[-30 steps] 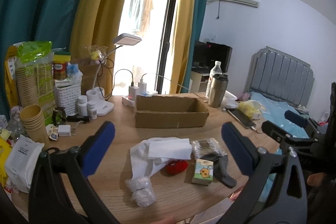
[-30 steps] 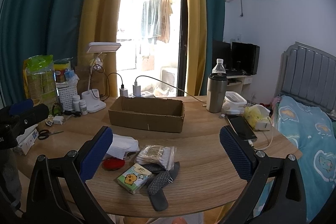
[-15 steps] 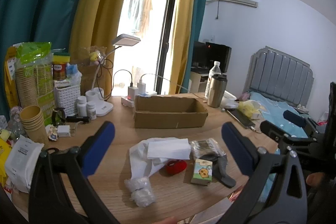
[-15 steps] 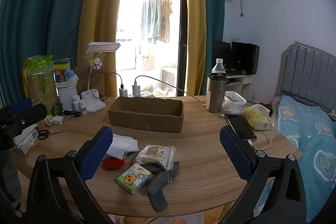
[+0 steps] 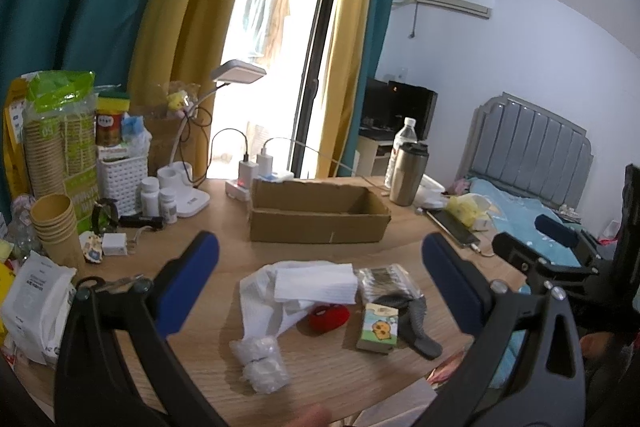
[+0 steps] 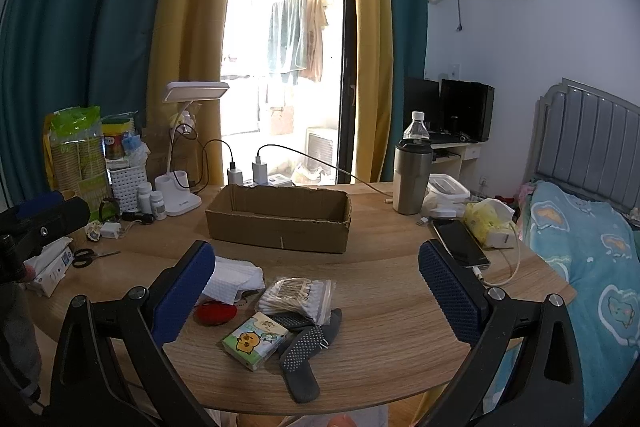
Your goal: Organize soft objects
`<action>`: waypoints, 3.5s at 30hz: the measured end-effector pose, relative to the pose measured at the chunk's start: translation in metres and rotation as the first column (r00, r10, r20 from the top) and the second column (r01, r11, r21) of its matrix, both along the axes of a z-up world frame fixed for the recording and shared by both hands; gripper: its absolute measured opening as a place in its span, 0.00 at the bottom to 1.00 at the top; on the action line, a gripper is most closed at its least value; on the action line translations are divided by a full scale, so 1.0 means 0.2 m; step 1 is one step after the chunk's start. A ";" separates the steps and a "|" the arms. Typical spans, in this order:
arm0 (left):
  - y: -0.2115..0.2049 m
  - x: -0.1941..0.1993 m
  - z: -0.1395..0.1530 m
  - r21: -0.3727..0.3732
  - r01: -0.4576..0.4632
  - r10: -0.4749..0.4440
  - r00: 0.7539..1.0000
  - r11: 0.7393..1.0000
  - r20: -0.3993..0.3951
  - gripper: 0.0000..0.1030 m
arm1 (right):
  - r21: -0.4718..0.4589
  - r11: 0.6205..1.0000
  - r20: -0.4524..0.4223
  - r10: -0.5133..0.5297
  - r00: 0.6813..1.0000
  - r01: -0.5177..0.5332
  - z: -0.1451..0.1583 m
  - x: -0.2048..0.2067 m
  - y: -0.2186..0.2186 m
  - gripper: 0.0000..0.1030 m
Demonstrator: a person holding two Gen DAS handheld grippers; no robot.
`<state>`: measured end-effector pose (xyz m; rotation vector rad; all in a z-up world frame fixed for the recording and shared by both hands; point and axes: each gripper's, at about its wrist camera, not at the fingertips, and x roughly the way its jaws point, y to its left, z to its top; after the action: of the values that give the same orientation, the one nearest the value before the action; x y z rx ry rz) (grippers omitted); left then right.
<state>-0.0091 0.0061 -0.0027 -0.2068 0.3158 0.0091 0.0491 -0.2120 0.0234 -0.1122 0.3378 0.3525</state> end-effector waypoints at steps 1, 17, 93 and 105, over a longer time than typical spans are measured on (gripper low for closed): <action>0.01 0.00 0.00 0.001 0.000 0.000 1.000 1.000 0.000 0.99 | 0.000 1.000 0.001 -0.001 1.000 0.001 0.00 0.00 0.00 1.00; 0.00 0.01 0.01 0.005 0.002 -0.002 1.000 1.000 0.001 0.99 | -0.001 1.000 0.001 -0.001 1.000 0.001 0.00 0.00 0.00 1.00; 0.55 0.40 -0.60 -0.112 -0.175 0.131 0.938 0.978 -0.320 0.99 | -0.103 0.935 -0.433 0.265 0.862 -0.339 -0.58 0.58 0.83 0.65; 0.48 0.40 -0.59 -0.094 -0.155 0.117 0.938 0.983 -0.325 0.99 | -0.107 0.923 -0.398 0.300 0.867 -0.369 -0.56 0.54 0.79 0.06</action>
<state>0.0719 0.1027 -0.1204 -0.3460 0.6256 0.1633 0.1572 -0.0541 -0.0889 -0.2860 0.7368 0.6955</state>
